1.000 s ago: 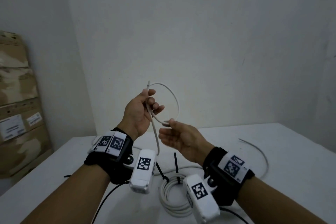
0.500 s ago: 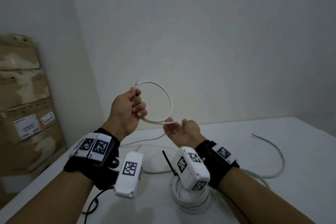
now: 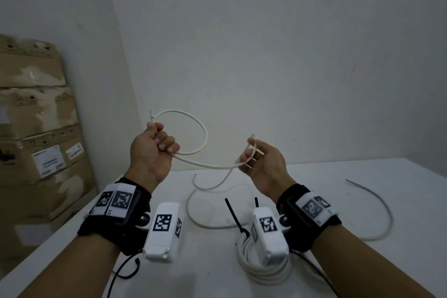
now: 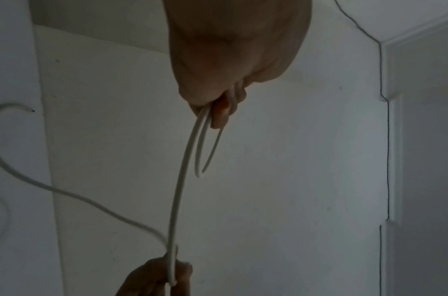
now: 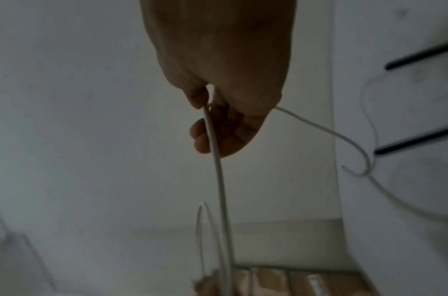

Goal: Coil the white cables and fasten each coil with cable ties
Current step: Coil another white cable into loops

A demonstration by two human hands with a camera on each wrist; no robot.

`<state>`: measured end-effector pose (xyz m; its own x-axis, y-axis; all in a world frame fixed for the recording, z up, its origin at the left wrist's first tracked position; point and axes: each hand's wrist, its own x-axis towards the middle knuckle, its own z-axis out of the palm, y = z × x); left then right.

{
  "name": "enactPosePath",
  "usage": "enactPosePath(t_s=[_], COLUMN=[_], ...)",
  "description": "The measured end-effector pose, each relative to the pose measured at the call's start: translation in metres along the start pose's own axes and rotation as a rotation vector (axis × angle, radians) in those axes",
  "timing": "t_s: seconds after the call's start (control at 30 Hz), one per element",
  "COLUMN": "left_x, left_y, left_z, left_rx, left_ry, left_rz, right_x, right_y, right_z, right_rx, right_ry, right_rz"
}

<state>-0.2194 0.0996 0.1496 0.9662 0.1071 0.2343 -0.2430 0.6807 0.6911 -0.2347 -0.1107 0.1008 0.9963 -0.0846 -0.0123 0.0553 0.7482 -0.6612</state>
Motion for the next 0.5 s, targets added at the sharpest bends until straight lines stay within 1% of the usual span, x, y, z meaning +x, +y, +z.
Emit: enactPosePath(t_s=[0.07,0.13,0.23,0.3,0.37,0.4,0.43,0.5], left_x=[-0.002,-0.007,-0.011,-0.012,-0.014,-0.016,-0.018,-0.022], left_y=[-0.005,-0.011,-0.011,-0.007,-0.006,-0.008,-0.010,-0.019], left_z=[-0.001,-0.002,-0.010,-0.018,-0.023,-0.024,-0.024,-0.022], left_rx=[0.031,0.068,0.083,0.104,0.157,0.190,0.229,0.326], left_ry=[-0.003,-0.016,-0.052,-0.055,-0.066,-0.088,-0.120,-0.193], left_rz=[-0.060,-0.120,-0.193,-0.238,-0.308,-0.354,-0.397,-0.461], right_x=[0.007,0.015,0.025,0.032,0.039,0.041,0.040,0.035], right_y=[-0.010,-0.022,-0.040,-0.052,-0.061,-0.063,-0.063,-0.060], right_z=[-0.008,-0.016,-0.025,-0.035,-0.046,-0.049,-0.051,-0.047], right_rx=[0.207,0.303,0.330,0.274,0.116,-0.032,-0.227,-0.655], right_ry=[0.062,0.137,0.205,0.259,0.283,0.254,0.187,0.000], right_rz=[0.026,0.034,-0.038,-0.112,-0.140,-0.149,-0.161,-0.172])
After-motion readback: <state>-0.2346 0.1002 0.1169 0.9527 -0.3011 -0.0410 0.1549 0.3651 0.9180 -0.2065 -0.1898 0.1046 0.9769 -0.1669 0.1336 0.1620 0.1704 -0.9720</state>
